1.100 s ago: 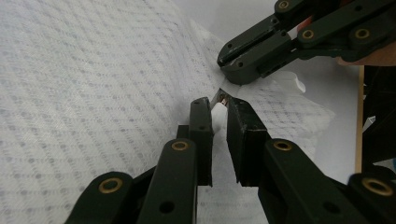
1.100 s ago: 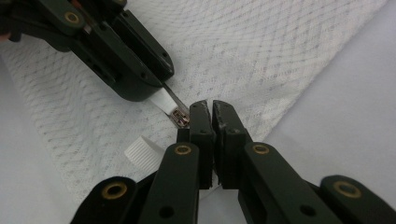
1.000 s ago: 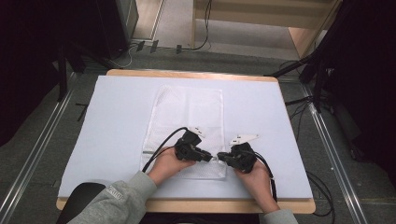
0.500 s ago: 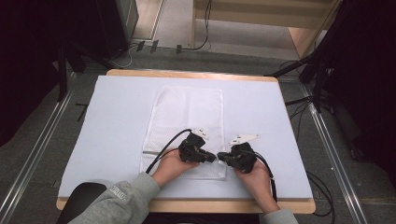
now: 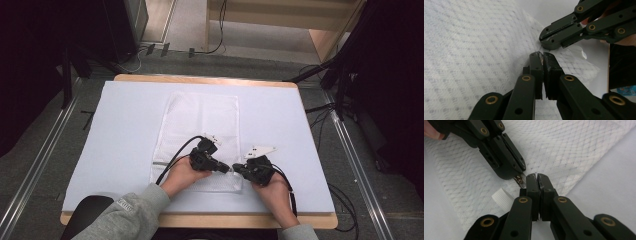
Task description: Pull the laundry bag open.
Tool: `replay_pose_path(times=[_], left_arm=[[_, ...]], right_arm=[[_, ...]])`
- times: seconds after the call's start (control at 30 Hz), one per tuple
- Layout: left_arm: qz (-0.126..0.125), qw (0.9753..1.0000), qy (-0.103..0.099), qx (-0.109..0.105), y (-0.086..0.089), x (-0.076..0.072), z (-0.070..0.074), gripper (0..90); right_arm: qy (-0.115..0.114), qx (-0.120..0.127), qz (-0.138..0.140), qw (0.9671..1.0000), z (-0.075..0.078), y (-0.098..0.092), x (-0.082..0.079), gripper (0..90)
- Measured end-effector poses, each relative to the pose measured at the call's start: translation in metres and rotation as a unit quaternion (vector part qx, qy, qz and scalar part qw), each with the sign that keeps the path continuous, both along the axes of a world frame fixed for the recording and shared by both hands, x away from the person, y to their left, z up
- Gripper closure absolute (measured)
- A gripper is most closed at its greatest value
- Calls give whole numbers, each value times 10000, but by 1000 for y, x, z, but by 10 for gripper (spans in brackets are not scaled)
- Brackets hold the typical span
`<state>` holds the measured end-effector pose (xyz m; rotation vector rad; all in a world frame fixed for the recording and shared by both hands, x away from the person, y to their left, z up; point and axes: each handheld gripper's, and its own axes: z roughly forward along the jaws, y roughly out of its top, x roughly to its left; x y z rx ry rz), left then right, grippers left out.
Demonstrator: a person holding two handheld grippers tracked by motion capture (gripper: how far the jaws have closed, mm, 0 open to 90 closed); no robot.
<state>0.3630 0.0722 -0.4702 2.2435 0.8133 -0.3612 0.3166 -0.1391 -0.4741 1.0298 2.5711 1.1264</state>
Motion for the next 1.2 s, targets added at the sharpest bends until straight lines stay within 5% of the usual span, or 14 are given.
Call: replay_pose_path(times=[0.33, 1.2], left_arm=[[-3, 9996, 268, 16, 7, 4, 2, 881], [47, 9987, 512, 55, 45, 10, 16, 880]], right_arm=[[32, 100, -17, 9999, -1, -1, 0, 900], [-26, 172, 24, 9998, -3, -3, -1, 900]])
